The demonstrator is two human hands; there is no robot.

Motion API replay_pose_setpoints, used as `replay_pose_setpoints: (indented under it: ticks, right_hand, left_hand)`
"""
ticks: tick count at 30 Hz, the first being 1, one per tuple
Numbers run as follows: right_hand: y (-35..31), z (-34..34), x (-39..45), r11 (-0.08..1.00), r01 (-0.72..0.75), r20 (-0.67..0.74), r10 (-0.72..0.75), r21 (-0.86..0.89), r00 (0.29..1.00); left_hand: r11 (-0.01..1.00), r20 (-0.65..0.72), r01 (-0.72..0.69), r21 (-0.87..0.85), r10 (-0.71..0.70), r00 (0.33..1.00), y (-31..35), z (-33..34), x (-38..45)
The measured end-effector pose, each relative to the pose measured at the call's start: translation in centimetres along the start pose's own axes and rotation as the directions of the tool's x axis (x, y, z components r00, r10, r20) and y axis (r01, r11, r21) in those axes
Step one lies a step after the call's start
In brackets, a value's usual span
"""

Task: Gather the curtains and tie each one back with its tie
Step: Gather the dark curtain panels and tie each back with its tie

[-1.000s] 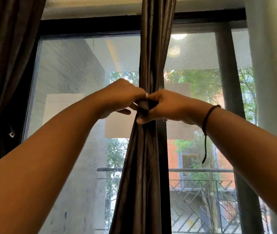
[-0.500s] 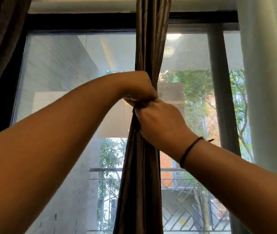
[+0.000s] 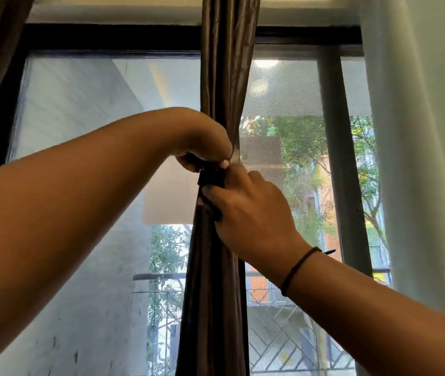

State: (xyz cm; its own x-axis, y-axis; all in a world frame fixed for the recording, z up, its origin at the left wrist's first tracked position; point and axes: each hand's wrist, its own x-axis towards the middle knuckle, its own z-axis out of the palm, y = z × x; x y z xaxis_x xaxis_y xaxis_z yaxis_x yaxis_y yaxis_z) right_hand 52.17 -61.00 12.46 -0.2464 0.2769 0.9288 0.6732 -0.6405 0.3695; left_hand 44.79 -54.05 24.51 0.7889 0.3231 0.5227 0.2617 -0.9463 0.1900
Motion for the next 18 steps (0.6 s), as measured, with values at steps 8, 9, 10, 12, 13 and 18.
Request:
replay_pose_setpoints:
  ticks: [8, 9, 10, 12, 13, 18]
  right_hand:
    - [0.6, -0.3, -0.6, 0.991, 0.119, 0.045, -0.121, 0.06, 0.992]
    - [1.1, -0.8, -0.1, 0.985, 0.081, 0.049, -0.089, 0.153, 0.995]
    - [1.8, -1.4, 0.4, 0.964, 0.008, 0.056, -0.024, 0.266, 0.998]
    - [3.1, -2.2, 1.5, 0.858, -0.151, 0.07, 0.134, 0.492, 0.988]
    - [3.7, -2.4, 2.0, 0.779, -0.208, 0.061, 0.214, 0.591, 0.975]
    - [5.5, -3.7, 5.5, 0.399, -0.349, 0.201, 0.366, 0.848, 0.908]
  left_hand:
    - [0.833, 0.044, -0.031, -0.553, 0.067, 0.997, -2.6, 1.6, -1.0]
    - [0.815, 0.011, -0.056, -0.577, 0.076, 0.997, -3.2, 2.1, -1.1]
    - [0.796, -0.015, -0.081, -0.599, 0.09, 0.996, -3.7, 2.4, -1.2]
    - [0.773, -0.03, -0.128, -0.622, 0.139, 0.99, -4.5, 2.7, -1.5]
    - [0.779, -0.037, -0.156, -0.608, 0.169, 0.985, -4.7, 2.7, -1.7]
    - [0.774, -0.19, -0.388, -0.501, 0.339, 0.921, -4.7, 2.9, -2.9]
